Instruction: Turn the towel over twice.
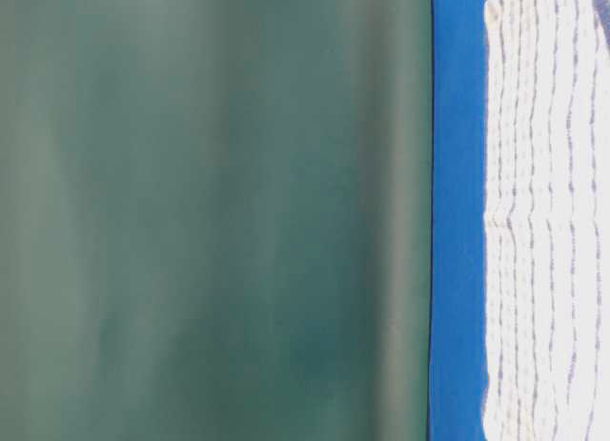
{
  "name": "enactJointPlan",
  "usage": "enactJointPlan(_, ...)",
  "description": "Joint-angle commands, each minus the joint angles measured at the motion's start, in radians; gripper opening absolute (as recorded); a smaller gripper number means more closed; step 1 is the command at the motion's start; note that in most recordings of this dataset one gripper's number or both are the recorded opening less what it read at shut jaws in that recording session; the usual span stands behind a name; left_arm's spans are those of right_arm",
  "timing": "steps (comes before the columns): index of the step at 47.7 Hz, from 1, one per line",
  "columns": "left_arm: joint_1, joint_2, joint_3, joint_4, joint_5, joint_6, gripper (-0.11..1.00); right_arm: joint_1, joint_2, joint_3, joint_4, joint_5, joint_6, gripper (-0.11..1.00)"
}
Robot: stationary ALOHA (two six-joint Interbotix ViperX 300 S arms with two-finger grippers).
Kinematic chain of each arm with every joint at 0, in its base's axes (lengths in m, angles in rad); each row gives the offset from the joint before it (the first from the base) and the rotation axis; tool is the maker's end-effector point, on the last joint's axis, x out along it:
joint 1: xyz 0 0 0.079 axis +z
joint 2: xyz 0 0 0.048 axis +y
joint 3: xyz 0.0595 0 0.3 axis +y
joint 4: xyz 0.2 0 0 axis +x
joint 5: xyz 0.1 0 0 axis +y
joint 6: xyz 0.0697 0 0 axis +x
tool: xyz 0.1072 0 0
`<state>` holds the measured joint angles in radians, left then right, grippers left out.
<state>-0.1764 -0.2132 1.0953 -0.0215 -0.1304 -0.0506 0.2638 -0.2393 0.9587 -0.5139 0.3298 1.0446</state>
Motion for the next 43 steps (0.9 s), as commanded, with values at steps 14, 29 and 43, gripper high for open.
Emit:
enactJointPlan(14,-0.015,-0.003,-0.025,-0.002,0.035,0.000,0.03,0.023,0.018,-0.021,0.002,-0.009,0.037,0.08)
enactJointPlan(29,-0.015,0.014,-0.058,-0.003,0.034,-0.041,0.20,0.023,0.018,-0.031,0.000,0.049,0.044,0.51)
enactJointPlan(43,-0.021,-0.029,-0.071,-0.002,0.049,-0.077,0.92,0.023,-0.023,-0.052,-0.031,0.107,0.026,0.59)
